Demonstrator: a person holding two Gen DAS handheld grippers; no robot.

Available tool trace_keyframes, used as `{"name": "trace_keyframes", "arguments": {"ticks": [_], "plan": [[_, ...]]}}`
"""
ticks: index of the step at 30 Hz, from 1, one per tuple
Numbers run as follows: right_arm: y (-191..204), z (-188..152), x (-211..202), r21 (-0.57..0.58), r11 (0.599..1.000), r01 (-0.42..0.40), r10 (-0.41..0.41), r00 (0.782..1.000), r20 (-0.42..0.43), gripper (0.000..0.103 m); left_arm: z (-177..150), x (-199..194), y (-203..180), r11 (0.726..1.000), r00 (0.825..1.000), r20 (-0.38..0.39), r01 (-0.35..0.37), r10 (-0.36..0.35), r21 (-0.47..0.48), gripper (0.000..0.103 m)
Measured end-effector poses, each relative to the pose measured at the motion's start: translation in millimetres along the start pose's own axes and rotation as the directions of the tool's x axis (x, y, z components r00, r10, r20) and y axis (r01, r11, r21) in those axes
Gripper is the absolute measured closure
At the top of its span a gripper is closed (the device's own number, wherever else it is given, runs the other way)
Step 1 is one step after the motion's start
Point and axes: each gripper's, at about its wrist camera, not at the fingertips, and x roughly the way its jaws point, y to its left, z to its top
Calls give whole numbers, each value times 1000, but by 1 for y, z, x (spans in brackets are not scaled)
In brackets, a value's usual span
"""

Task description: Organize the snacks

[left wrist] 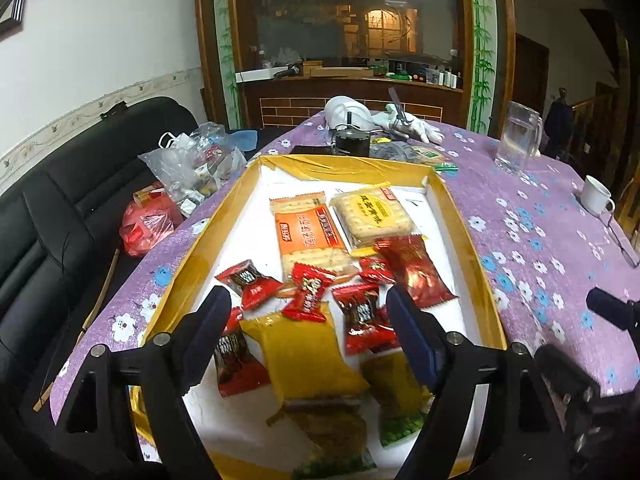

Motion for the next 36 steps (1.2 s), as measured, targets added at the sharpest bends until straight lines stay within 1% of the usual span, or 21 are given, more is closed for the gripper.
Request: {"name": "trace_keyframes", "arguments": {"ticks": [3,5,6,8,10,14,19,24,31,36], "plan": [[-10,0,-3,39,999,2,-3,1000,14,15,-1,-5,-4,999,1000,13,-28,28,28,20],[-15,-1,-4,55,998,2,-3,1000,17,15,-1,-6,-8,996,997,12,-73,73,51,20],[-16,-1,-4,61,998,-1,0,1000,16,15,-1,-6,-10,995,997,11,-79,78,68,20],[-16,-2,-4,66,998,-3,3,1000,13,15,-3,-8,-11,995,998,27,-64,62,73,20],[-16,-2,-4,66,998,-12,11,1000,14,15,-5,-8,-13,995,998,26,-56,54,84,20],[-12,-2,-5,52,998,-21,20,1000,21,15,-10,-5,-15,988,993,16,-118,117,97,20],[-5,-2,-7,22,1000,-5,4,999,38,15,-12,-1,-16,984,990,5,-142,143,107,20],[-6,-2,-6,34,999,-10,9,999,33,15,-13,4,-13,986,990,-24,-137,140,99,20],[-15,-2,-3,84,996,-35,35,999,9,15,-13,3,-13,985,989,-27,-144,147,100,20],[-15,-2,-4,85,996,-36,36,999,9,15,-13,3,-14,983,987,-25,-153,156,102,20]]}}
